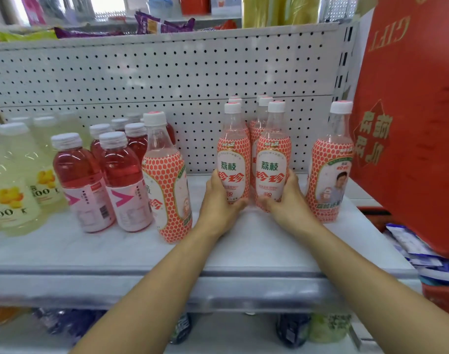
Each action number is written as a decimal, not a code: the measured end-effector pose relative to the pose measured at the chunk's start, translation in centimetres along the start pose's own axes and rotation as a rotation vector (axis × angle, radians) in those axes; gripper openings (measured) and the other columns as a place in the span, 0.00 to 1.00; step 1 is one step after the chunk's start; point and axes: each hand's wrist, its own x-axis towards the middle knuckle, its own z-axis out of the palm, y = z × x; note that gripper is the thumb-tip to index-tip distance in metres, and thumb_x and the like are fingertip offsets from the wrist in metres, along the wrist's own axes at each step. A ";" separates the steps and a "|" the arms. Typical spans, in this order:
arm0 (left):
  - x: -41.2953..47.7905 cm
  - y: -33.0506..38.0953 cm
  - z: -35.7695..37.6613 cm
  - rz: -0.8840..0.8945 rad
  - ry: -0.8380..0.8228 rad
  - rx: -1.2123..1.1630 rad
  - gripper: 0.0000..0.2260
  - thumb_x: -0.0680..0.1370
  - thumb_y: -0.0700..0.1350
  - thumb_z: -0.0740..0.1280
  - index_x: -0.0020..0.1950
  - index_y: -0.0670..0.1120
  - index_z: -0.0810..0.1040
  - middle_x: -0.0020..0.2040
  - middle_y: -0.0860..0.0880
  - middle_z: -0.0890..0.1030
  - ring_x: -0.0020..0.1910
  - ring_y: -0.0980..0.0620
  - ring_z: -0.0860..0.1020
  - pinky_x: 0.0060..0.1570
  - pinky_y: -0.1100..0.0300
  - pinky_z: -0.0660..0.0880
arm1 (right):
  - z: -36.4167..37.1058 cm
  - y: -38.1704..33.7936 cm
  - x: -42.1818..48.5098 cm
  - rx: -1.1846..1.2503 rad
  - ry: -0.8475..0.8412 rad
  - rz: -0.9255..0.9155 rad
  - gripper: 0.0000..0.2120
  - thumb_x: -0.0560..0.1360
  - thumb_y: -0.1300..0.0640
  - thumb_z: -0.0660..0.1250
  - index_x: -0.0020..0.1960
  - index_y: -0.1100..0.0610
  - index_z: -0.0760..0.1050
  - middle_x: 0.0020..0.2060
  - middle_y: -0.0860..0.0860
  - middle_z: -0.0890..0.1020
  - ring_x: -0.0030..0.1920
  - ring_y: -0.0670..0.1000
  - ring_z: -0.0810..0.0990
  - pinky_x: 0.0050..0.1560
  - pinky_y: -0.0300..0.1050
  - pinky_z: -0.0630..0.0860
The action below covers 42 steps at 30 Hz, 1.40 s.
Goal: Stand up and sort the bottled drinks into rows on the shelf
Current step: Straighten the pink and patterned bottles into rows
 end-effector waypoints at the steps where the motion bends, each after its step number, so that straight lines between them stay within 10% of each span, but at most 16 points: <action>1: -0.5 0.4 -0.3 -0.013 -0.022 0.038 0.36 0.71 0.49 0.77 0.74 0.47 0.61 0.68 0.46 0.69 0.68 0.47 0.71 0.68 0.47 0.71 | -0.1 -0.1 -0.3 -0.016 -0.005 0.005 0.43 0.73 0.52 0.74 0.77 0.51 0.50 0.70 0.52 0.70 0.69 0.55 0.71 0.68 0.55 0.70; 6: -4.9 2.5 -2.5 0.073 -0.029 0.201 0.37 0.76 0.55 0.72 0.79 0.51 0.57 0.75 0.50 0.62 0.72 0.51 0.65 0.71 0.56 0.62 | -1.4 -1.0 -3.3 -0.062 0.064 -0.128 0.38 0.75 0.55 0.72 0.78 0.52 0.54 0.72 0.50 0.66 0.70 0.48 0.67 0.70 0.47 0.66; 13: -9.1 1.1 -5.7 0.508 0.296 0.288 0.21 0.75 0.37 0.72 0.67 0.43 0.73 0.61 0.49 0.73 0.57 0.52 0.72 0.59 0.53 0.74 | -4.5 -1.2 -5.7 -0.029 0.480 -0.351 0.17 0.74 0.62 0.70 0.61 0.56 0.70 0.53 0.47 0.70 0.55 0.48 0.72 0.52 0.29 0.68; 18: -9.9 -0.6 -6.6 0.257 0.624 0.139 0.35 0.73 0.40 0.75 0.74 0.41 0.59 0.69 0.44 0.62 0.70 0.46 0.64 0.70 0.46 0.68 | -6.4 0.7 -3.4 0.132 0.574 -0.147 0.38 0.67 0.57 0.74 0.71 0.55 0.58 0.66 0.53 0.66 0.67 0.55 0.68 0.68 0.52 0.69; 24: -8.6 0.3 -7.4 -0.124 0.335 -0.162 0.46 0.74 0.37 0.73 0.80 0.53 0.46 0.73 0.51 0.66 0.68 0.54 0.70 0.68 0.52 0.69 | -6.7 0.7 -1.7 0.189 0.318 0.124 0.52 0.66 0.54 0.81 0.77 0.52 0.48 0.70 0.57 0.64 0.69 0.56 0.67 0.68 0.51 0.67; 30: -7.8 -0.4 -6.7 -0.210 0.221 -0.014 0.42 0.57 0.59 0.75 0.69 0.61 0.64 0.62 0.54 0.76 0.64 0.46 0.74 0.63 0.42 0.75 | -6.9 -0.4 -3.0 0.315 0.098 0.059 0.39 0.71 0.64 0.75 0.72 0.53 0.54 0.53 0.43 0.73 0.50 0.44 0.76 0.57 0.47 0.69; 35: -6.7 0.1 -5.3 -0.227 0.097 -0.078 0.35 0.53 0.66 0.79 0.56 0.61 0.74 0.58 0.52 0.78 0.60 0.46 0.78 0.56 0.46 0.79 | -6.7 0.0 -3.9 0.262 -0.224 0.056 0.38 0.65 0.59 0.80 0.69 0.52 0.65 0.59 0.49 0.80 0.57 0.49 0.81 0.63 0.57 0.77; 38: -6.6 0.6 -4.5 -0.157 0.046 -0.115 0.35 0.61 0.58 0.81 0.62 0.53 0.70 0.57 0.53 0.80 0.54 0.53 0.82 0.46 0.59 0.82 | -5.5 -0.2 -4.4 -0.030 -0.042 0.029 0.49 0.53 0.38 0.82 0.66 0.47 0.59 0.62 0.47 0.71 0.63 0.49 0.72 0.64 0.52 0.74; 42: -7.5 1.0 -4.0 -0.089 0.012 -0.137 0.30 0.73 0.46 0.76 0.65 0.53 0.59 0.57 0.60 0.76 0.53 0.64 0.77 0.39 0.72 0.76 | -4.0 -0.4 -5.0 -0.132 0.139 -0.079 0.44 0.58 0.39 0.81 0.60 0.47 0.55 0.58 0.48 0.69 0.61 0.49 0.72 0.59 0.49 0.76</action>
